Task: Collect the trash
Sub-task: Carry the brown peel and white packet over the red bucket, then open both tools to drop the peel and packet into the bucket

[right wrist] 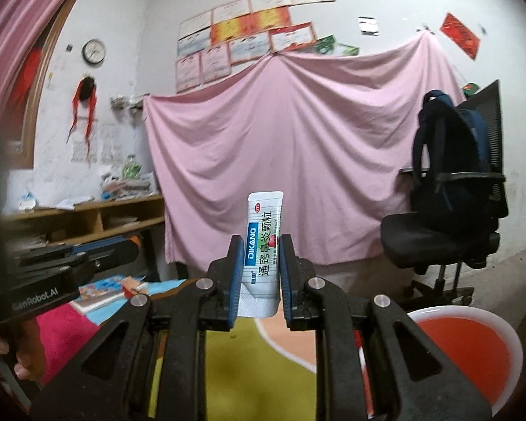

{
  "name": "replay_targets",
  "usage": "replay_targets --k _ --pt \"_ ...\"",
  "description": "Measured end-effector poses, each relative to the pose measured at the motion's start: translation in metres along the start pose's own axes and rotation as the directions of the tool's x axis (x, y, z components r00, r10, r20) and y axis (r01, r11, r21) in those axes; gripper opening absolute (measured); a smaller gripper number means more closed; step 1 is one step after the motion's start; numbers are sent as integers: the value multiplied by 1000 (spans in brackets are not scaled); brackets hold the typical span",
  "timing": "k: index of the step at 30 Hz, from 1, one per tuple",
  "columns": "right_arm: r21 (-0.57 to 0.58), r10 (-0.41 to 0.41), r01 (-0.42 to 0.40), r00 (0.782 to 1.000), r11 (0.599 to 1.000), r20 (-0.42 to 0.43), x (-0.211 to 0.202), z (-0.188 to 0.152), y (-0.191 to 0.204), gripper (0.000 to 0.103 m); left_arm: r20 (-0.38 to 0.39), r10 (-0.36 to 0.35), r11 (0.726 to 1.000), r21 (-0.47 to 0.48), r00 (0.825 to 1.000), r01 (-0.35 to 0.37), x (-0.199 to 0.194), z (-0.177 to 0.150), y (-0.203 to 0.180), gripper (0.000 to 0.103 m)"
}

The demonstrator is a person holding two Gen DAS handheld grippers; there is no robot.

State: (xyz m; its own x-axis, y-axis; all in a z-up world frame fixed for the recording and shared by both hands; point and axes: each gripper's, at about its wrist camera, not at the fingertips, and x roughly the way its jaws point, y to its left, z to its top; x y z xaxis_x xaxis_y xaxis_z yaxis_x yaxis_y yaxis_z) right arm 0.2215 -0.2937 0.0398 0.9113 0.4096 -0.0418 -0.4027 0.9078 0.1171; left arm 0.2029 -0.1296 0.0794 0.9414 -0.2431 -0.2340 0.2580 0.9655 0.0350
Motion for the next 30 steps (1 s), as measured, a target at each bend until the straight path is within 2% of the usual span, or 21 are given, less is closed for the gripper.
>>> replay_targets --k 9,14,22,30 --pt "43 -103 102 995 994 6 -25 7 -45 49 4 -92 995 49 996 92 28 12 -55 9" --pt "83 -155 157 987 984 -35 -34 6 -75 50 -18 -148 988 49 989 148 48 14 -81 9" --pt "163 -210 226 972 961 -109 -40 -1 -117 50 -68 -208 975 62 976 212 70 9 -108 9" --pt "206 -243 271 958 940 -153 -38 -4 -132 50 -125 -260 962 56 957 268 85 0 -121 9"
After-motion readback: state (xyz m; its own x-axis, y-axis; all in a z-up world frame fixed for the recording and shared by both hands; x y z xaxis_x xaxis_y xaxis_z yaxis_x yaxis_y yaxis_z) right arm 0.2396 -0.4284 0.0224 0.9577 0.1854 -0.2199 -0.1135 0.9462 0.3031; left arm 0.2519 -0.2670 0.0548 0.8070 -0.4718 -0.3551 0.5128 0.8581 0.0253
